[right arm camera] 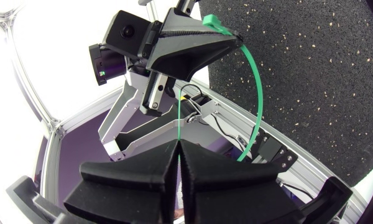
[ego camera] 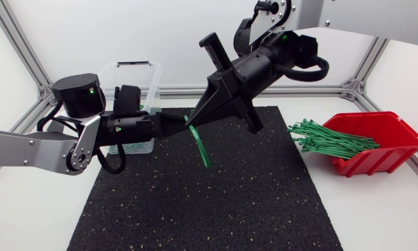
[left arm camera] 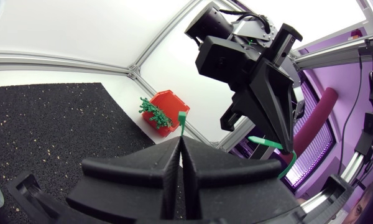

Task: Take a green cable tie from the red box, thread the tail through the head to close it, then place it in the transparent bin on the left.

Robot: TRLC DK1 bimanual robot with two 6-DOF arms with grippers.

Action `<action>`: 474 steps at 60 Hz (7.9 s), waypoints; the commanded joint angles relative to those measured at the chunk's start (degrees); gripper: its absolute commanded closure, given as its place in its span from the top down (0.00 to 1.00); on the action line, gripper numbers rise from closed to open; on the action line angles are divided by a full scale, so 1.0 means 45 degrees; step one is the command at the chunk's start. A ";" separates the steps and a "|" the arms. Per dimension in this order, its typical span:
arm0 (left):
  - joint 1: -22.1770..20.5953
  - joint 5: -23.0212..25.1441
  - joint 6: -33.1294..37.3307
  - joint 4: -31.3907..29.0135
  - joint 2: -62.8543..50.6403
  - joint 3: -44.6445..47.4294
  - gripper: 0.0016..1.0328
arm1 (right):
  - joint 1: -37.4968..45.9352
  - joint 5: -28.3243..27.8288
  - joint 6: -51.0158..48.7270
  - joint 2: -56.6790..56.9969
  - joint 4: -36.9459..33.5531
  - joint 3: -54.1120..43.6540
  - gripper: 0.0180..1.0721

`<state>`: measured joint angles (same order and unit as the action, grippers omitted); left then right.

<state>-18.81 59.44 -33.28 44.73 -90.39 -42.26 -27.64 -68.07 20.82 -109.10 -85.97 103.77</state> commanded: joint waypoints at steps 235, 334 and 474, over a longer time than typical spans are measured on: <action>-0.0332 -0.0885 -0.0574 0.0900 0.1024 0.0739 0.03 | 0.0575 -0.1025 0.3538 0.1998 0.6430 -0.3625 0.05; -0.0567 -0.0885 -0.0574 0.0900 0.1590 0.0915 0.03 | 0.0595 -0.0986 0.3674 0.1900 0.6918 -0.3938 0.05; -0.1270 -0.2994 0.1965 0.0822 0.2508 0.1637 0.03 | 0.1532 -0.1240 0.3772 0.2897 0.6976 -0.4114 0.49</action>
<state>-25.43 44.77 -23.79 47.88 -77.54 -34.33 -21.98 -73.71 36.25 -97.12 -55.05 85.82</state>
